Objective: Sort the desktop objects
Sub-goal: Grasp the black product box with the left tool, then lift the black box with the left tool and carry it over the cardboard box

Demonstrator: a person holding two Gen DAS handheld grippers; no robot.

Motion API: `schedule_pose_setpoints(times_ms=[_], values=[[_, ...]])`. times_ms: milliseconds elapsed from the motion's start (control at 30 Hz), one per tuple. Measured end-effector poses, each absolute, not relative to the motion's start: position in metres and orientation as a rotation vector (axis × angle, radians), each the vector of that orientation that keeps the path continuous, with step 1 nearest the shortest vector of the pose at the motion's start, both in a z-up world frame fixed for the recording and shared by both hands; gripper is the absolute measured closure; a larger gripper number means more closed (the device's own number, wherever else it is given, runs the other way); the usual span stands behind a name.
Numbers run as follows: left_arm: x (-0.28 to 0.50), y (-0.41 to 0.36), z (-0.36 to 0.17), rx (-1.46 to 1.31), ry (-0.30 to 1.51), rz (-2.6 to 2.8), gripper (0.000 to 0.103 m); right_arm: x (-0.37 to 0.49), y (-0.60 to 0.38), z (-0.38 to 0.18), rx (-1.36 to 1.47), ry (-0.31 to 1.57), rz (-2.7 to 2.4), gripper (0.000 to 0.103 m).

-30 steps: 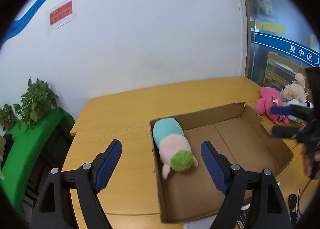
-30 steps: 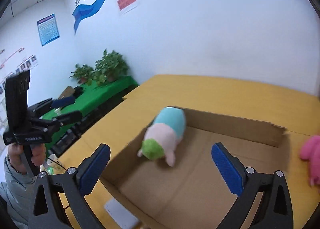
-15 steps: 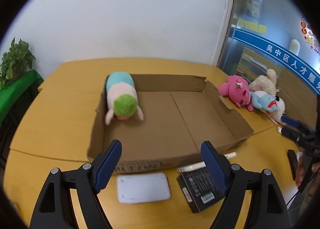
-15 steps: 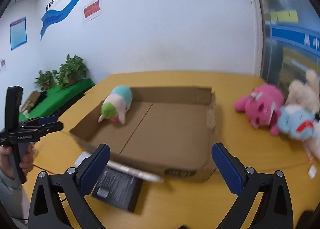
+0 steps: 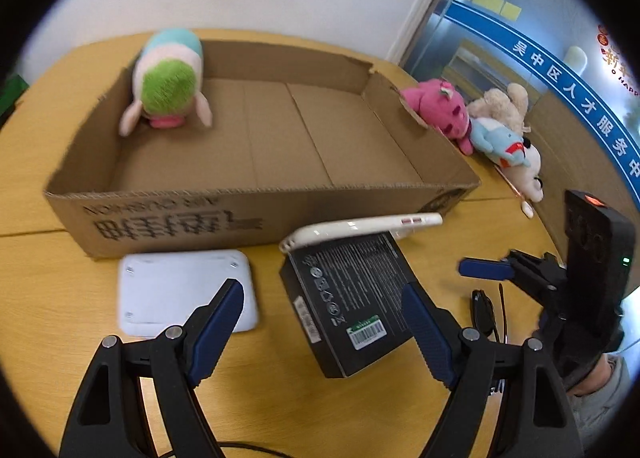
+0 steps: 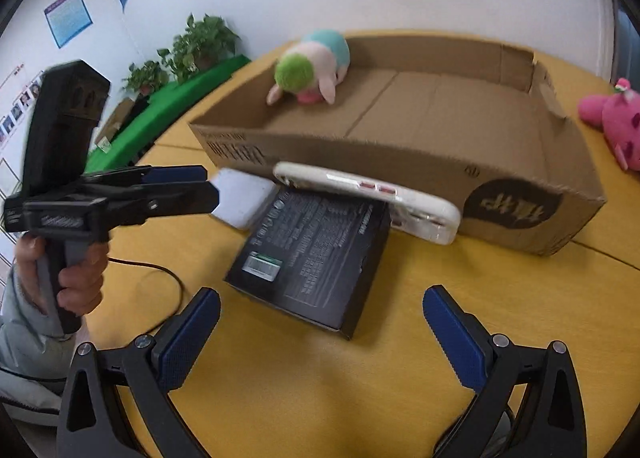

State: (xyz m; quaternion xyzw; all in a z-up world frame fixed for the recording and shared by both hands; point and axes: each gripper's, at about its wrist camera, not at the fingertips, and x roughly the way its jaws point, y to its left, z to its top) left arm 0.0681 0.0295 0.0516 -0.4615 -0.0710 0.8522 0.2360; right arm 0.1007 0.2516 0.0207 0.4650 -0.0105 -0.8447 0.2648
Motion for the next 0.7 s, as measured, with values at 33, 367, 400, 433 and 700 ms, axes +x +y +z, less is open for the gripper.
schedule_pose_setpoints(times_ms=[33,367,400,433,700], values=[[0.065,0.032,0.045,-1.291,-0.207,2.313,0.023,0.094,0.249,0.011,1.281,-0.027,-2.265,0.0],[0.05,0.044,0.009,-1.401,-0.248,2.175,0.048,0.091,0.207,-0.03,1.349,-0.008,-2.067,0.0],[0.051,0.044,0.01,-1.406,-0.23,2.167,0.048,0.094,0.203,-0.03,1.349,0.022,-2.055,0.0],[0.053,0.043,0.011,-1.412,-0.218,2.15,0.05,0.095,0.202,-0.029,1.344,0.025,-2.044,0.0],[0.049,0.026,0.001,-1.487,-0.372,2.122,0.041,0.089,0.199,-0.031,1.348,0.022,-2.072,0.0]])
